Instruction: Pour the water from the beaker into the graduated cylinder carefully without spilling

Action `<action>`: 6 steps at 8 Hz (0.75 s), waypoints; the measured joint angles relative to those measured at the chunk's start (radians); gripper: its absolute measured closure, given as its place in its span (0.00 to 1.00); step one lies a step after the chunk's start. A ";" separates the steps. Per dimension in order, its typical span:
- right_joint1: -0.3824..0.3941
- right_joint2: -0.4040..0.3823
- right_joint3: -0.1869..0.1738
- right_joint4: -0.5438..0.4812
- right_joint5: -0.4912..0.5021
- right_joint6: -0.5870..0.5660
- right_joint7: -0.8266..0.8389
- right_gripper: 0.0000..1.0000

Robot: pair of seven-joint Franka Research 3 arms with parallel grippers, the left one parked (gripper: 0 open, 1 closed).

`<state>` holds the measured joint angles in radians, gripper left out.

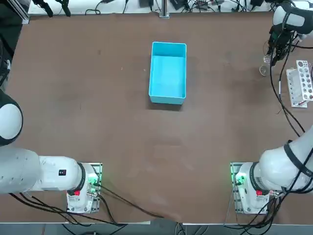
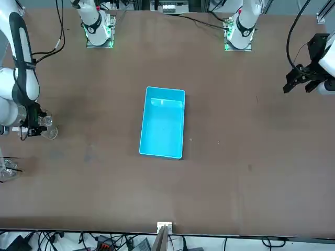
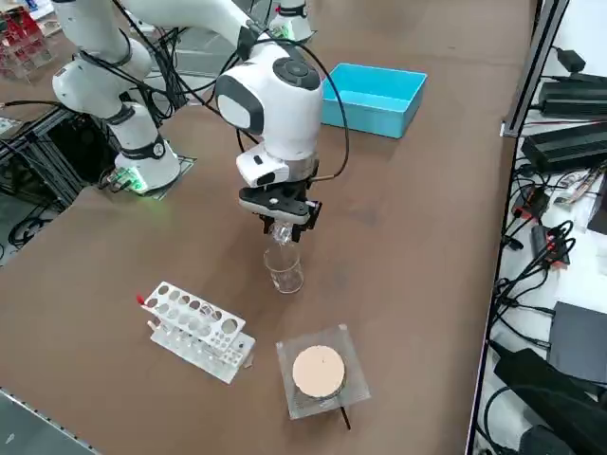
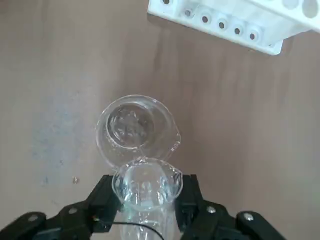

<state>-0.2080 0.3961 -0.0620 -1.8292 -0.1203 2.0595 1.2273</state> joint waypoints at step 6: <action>0.075 0.001 0.011 0.006 -0.198 -0.005 0.174 0.39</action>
<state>-0.1334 0.3967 -0.0510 -1.8233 -0.3184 2.0545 1.4016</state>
